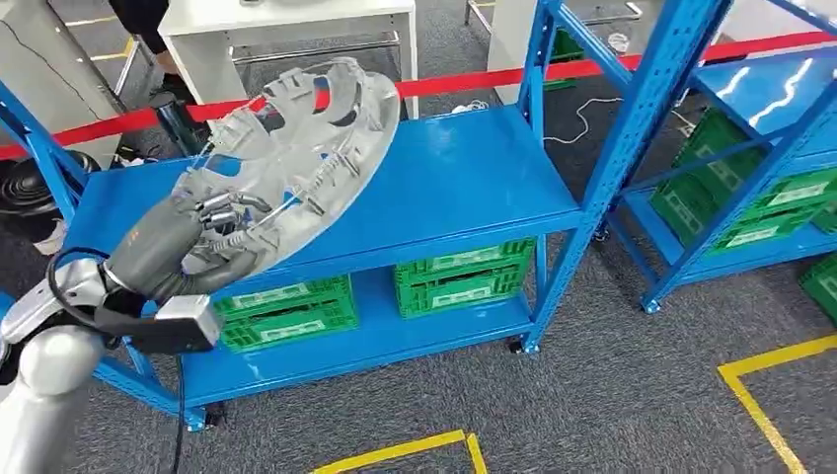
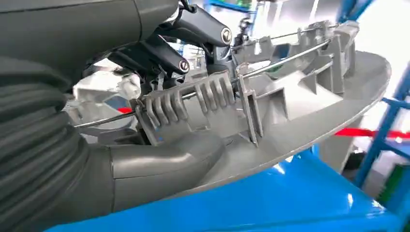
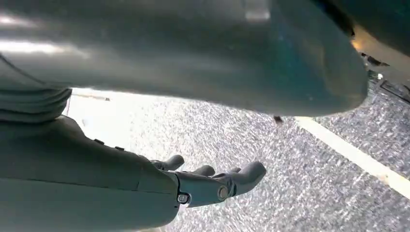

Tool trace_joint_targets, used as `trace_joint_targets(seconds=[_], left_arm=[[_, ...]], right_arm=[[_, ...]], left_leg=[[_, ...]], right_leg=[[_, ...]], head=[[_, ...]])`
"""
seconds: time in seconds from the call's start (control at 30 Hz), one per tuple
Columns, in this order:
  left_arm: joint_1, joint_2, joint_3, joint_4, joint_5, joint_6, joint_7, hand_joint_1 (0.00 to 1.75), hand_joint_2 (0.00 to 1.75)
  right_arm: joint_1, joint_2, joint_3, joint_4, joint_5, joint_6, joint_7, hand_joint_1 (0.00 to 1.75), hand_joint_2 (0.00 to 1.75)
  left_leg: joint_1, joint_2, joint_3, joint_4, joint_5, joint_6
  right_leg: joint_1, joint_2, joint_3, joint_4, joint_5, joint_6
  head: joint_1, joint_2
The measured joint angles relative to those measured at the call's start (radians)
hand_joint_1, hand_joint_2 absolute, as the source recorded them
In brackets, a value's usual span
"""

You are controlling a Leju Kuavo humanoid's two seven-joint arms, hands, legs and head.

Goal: Take the parts from the cabinet and place them on the table.

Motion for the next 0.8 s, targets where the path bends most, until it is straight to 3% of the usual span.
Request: trace_joint_targets(seconds=[0.07,0.1,0.13,0.17,0.23,0.27,0.3,0.37,0.43,0.47,0.5,0.57,0.6,0.63,0.67,0.73,0.77,0.8], left_arm=[[0.017,0.002,-0.003,-0.017,0.005,-0.011,-0.009,1.75,1.75],[0.027,0.002,-0.004,-0.025,0.005,-0.013,-0.008,1.75,1.75],[0.034,0.002,-0.004,-0.032,-0.002,-0.013,-0.006,1.75,1.75],[0.036,0.002,-0.004,-0.035,-0.005,-0.013,-0.004,1.75,1.75],[0.037,0.002,-0.006,-0.045,-0.013,-0.013,0.002,1.75,1.75],[0.037,0.002,-0.006,-0.049,-0.015,-0.013,0.003,1.75,1.75],[0.039,0.002,-0.008,-0.053,-0.016,-0.013,0.004,1.75,1.75],[0.041,0.002,-0.008,-0.055,-0.017,-0.013,0.006,1.75,1.75],[0.050,0.002,-0.008,-0.060,-0.014,-0.013,0.003,1.75,1.75],[0.052,0.002,-0.008,-0.064,-0.013,-0.013,0.001,1.75,1.75],[0.055,0.003,-0.006,-0.068,-0.011,-0.013,-0.001,1.75,1.75],[0.070,0.005,-0.003,-0.073,-0.010,-0.016,-0.005,1.75,1.75],[0.077,0.006,-0.003,-0.075,-0.008,-0.021,-0.008,1.75,1.75],[0.084,0.006,-0.003,-0.078,-0.006,-0.025,-0.010,1.75,1.75],[0.088,0.006,-0.003,-0.081,-0.005,-0.028,-0.010,1.75,1.75],[0.094,0.006,-0.003,-0.087,-0.003,-0.036,-0.013,1.75,1.75],[0.098,0.005,-0.003,-0.091,-0.003,-0.037,-0.013,1.75,1.75],[0.101,0.006,-0.002,-0.094,-0.003,-0.038,-0.014,1.75,1.75]], right_arm=[[0.002,0.000,0.000,0.000,-0.001,-0.001,0.000,0.00,0.00],[0.002,0.000,0.000,0.000,-0.001,-0.001,0.000,0.00,0.00],[0.002,0.000,0.000,0.000,-0.003,-0.001,0.003,0.00,0.00],[0.001,0.000,0.000,0.000,-0.003,-0.001,0.003,0.00,0.00],[0.001,0.000,0.000,0.000,-0.003,-0.001,0.003,0.00,0.00],[0.001,0.000,0.000,0.000,-0.002,-0.001,0.003,0.00,0.00],[0.000,0.000,0.000,0.000,-0.002,-0.001,0.003,0.00,0.00],[0.000,0.000,0.000,0.000,0.000,-0.001,0.003,0.00,0.00],[0.002,-0.001,0.000,0.000,0.001,-0.001,0.003,0.00,0.00],[0.001,-0.001,0.000,0.000,0.001,-0.001,0.003,0.00,0.00],[0.002,-0.001,0.000,0.000,0.001,-0.001,0.003,0.00,0.00],[0.002,-0.001,0.000,0.000,0.003,-0.001,0.003,0.00,0.00],[0.002,-0.001,0.000,0.000,0.004,-0.001,0.001,0.00,0.00],[0.001,-0.001,0.000,0.000,0.004,0.000,-0.005,0.00,0.00],[0.001,-0.001,0.000,0.000,0.004,0.000,-0.006,0.00,0.00],[0.001,-0.001,0.000,0.000,0.004,0.000,-0.002,0.00,0.00],[-0.001,-0.002,0.000,0.000,0.004,-0.001,0.000,0.00,0.00],[-0.001,-0.002,0.000,0.000,0.003,-0.001,0.000,0.00,0.00]], left_leg=[[0.002,0.000,-0.045,0.147,-0.079,-0.010],[0.002,0.000,-0.051,0.186,-0.090,-0.013],[0.004,0.001,-0.034,0.176,-0.076,-0.014],[0.005,0.001,0.002,0.127,-0.049,-0.013],[0.008,0.001,0.116,-0.045,0.009,-0.012],[0.007,0.001,0.154,-0.112,-0.009,-0.009],[-0.002,-0.005,0.157,-0.108,0.006,0.005],[-0.004,-0.005,0.147,-0.111,0.007,0.016],[0.003,-0.001,0.141,-0.120,0.021,0.039],[0.003,0.000,0.134,-0.120,0.027,0.046],[0.003,0.000,0.124,-0.120,0.033,0.053],[0.000,0.003,0.106,-0.118,0.045,0.057],[-0.001,0.003,0.097,-0.115,0.050,0.057],[-0.001,0.003,0.088,-0.111,0.055,0.057],[-0.001,0.003,0.081,-0.108,0.057,0.055],[-0.001,0.001,0.068,-0.098,0.061,0.050],[-0.001,0.001,0.064,-0.093,0.064,0.047],[-0.005,0.001,0.059,-0.093,0.067,0.041]], right_leg=[[0.000,-0.002,-0.013,0.002,0.009,0.000],[0.000,-0.002,-0.021,0.002,0.014,0.001],[0.000,-0.003,-0.028,0.004,0.019,0.002],[0.000,-0.002,-0.034,0.005,0.023,0.005],[-0.001,-0.001,-0.041,0.007,0.030,0.012],[0.002,-0.001,-0.046,0.009,0.033,0.018],[0.003,-0.001,-0.049,0.008,0.039,0.026],[0.001,0.001,-0.051,0.007,0.050,0.038],[0.002,0.001,-0.058,0.009,0.048,0.049],[-0.001,0.001,-0.069,0.032,0.018,0.053],[-0.001,0.001,-0.093,0.090,-0.033,0.057],[-0.001,0.001,-0.150,0.252,-0.122,0.064],[0.000,0.001,-0.164,0.306,-0.137,0.066],[0.000,0.001,-0.155,0.309,-0.125,0.065],[0.000,0.001,-0.127,0.273,-0.101,0.063],[0.001,0.001,-0.008,0.094,-0.035,0.053],[0.004,0.000,0.033,0.016,-0.050,0.044],[0.011,0.000,0.038,0.014,-0.039,0.041]], head=[[0.001,0.000],[0.001,0.000],[0.001,0.000],[0.000,0.000],[0.000,0.000],[0.000,0.000],[0.003,0.000],[0.001,0.000],[0.002,0.000],[0.002,0.000],[0.002,0.000],[0.002,0.000],[0.002,0.000],[0.002,0.000],[0.002,0.000],[0.002,0.000],[0.002,0.000],[0.000,0.000]])
